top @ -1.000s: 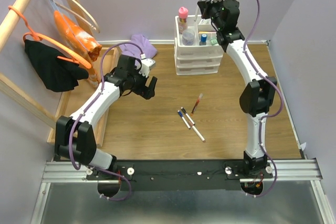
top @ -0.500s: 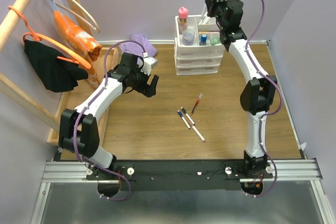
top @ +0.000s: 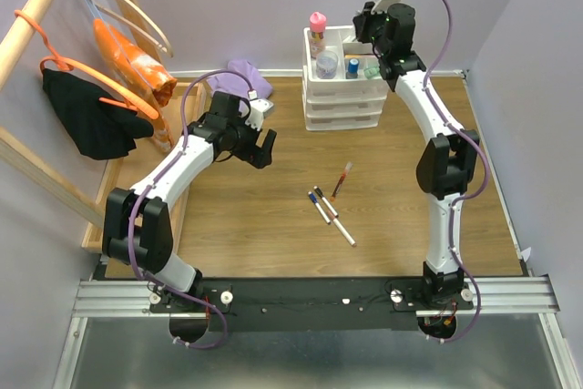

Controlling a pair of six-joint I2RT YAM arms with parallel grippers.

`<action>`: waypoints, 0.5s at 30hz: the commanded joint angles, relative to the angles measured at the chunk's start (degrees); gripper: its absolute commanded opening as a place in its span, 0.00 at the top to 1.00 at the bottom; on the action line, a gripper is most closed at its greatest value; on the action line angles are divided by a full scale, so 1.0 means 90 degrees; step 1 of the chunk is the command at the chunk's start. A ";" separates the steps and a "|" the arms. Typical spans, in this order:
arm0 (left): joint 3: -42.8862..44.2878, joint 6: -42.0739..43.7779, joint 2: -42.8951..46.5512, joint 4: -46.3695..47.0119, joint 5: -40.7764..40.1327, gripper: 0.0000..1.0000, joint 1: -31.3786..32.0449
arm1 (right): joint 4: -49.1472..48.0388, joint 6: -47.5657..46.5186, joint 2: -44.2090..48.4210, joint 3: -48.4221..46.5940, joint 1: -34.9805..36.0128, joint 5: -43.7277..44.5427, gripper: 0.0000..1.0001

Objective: Sort the stationery into containers
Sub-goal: Place the pen in the storage box, then pick up the pen from the center of the board.

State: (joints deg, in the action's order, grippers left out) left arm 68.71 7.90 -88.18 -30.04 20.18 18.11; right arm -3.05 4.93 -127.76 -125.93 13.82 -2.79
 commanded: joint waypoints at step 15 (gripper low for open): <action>-0.0817 -0.0400 0.0871 0.0896 0.0199 0.03 0.0097 | 0.0709 -0.0059 0.2113 0.0788 0.0290 -0.0168 0.52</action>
State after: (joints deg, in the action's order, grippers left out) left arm 63.40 5.26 -83.55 -24.86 20.34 18.13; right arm 0.64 6.33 -116.77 -123.07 14.63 -3.68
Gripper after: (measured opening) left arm 0.976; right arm 0.479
